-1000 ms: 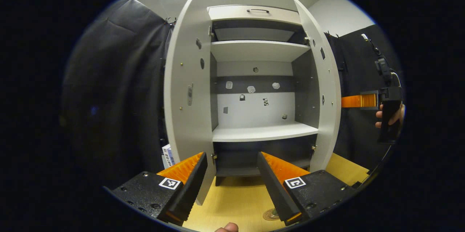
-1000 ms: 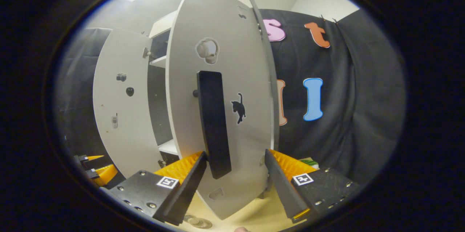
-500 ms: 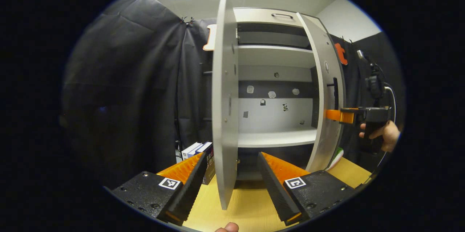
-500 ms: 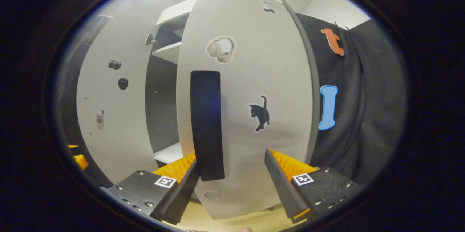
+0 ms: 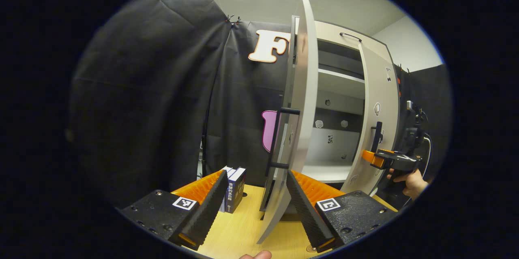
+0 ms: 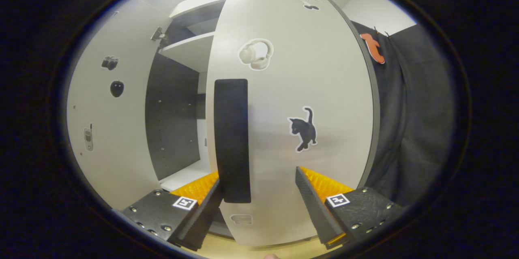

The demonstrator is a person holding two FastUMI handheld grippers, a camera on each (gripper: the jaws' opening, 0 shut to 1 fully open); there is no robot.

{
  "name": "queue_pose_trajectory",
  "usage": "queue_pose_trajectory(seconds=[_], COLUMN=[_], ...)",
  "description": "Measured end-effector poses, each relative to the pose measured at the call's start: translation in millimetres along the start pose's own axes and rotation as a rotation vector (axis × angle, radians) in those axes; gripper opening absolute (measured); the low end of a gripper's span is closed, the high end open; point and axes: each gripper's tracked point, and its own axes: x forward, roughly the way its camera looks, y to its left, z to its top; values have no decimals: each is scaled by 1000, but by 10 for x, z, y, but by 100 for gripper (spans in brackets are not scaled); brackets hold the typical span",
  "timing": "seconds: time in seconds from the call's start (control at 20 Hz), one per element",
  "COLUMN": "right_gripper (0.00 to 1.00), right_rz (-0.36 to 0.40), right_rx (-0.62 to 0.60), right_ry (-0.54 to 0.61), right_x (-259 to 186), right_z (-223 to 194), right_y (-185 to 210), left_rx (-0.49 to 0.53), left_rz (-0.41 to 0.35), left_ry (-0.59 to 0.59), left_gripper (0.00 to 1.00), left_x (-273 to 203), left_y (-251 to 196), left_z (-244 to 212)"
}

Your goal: Grasp the bottle in the cabinet with the left hand and place it on the coaster, then close the right door with the right hand and the left door with the left hand.

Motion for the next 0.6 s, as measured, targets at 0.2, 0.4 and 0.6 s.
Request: queue_pose_trajectory(seconds=[0.2,0.4,0.6], right_gripper=[100,97,100], right_rz=[-33,-59,-84], right_rx=[7,19,21], right_ry=[1,7,15], right_x=[63,92,129], right_z=[-12,-31,-51], right_y=[26,33,41], left_rx=[67,111,102], left_rz=[-27,-75,-96], left_ry=[3,-6,-2], left_gripper=[92,92,92], left_x=[112,193,312], left_y=[48,18,70], left_z=[55,73,50])
